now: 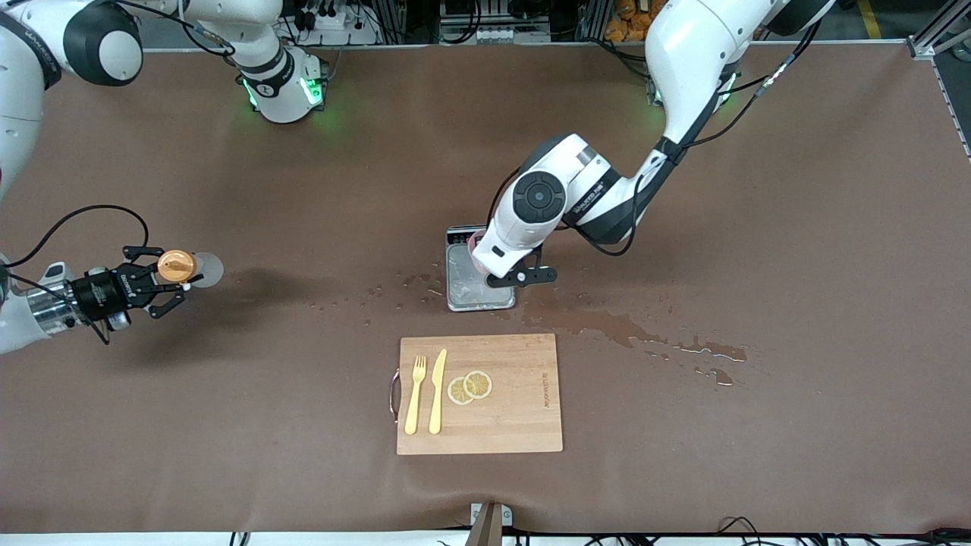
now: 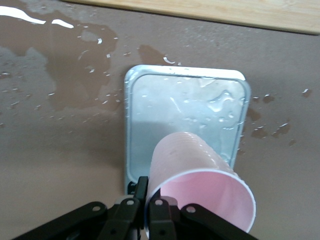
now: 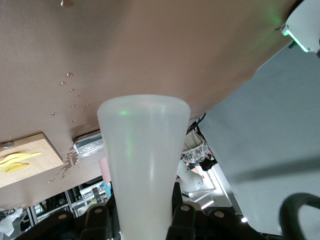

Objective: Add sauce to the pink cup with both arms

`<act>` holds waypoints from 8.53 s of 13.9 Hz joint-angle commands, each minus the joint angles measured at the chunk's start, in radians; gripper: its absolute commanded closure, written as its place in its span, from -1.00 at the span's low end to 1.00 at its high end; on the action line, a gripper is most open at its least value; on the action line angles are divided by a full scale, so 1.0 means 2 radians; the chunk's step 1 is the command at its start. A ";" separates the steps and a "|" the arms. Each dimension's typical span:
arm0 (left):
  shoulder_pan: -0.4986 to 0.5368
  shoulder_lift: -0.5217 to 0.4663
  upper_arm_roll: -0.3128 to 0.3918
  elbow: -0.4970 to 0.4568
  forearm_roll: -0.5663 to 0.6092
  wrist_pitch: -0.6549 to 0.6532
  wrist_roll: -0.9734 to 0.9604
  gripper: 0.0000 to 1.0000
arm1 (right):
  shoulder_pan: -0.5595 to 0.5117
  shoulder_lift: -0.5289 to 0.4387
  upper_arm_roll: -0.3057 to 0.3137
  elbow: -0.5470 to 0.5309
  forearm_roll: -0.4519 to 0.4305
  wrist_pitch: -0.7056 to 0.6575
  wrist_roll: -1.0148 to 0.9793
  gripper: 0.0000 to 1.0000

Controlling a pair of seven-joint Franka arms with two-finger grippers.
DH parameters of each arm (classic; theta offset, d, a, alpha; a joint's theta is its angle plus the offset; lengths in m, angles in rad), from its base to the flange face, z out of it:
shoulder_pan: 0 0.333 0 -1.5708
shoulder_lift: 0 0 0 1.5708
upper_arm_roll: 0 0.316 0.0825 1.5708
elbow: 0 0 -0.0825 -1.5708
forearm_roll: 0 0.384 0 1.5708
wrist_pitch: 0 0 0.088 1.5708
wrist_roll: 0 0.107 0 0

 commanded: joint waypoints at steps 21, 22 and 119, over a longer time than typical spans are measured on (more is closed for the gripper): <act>-0.059 -0.034 0.060 0.031 0.002 0.028 -0.054 -1.00 | 0.070 -0.041 0.226 0.074 -0.240 0.053 0.346 0.41; -0.050 -0.047 0.060 0.032 0.002 0.018 -0.052 -1.00 | 0.070 -0.040 0.243 0.074 -0.255 0.057 0.358 0.41; 0.164 -0.322 0.205 0.020 -0.005 -0.324 0.406 -1.00 | 0.039 -0.010 -0.026 -0.018 -0.084 0.014 -0.334 0.69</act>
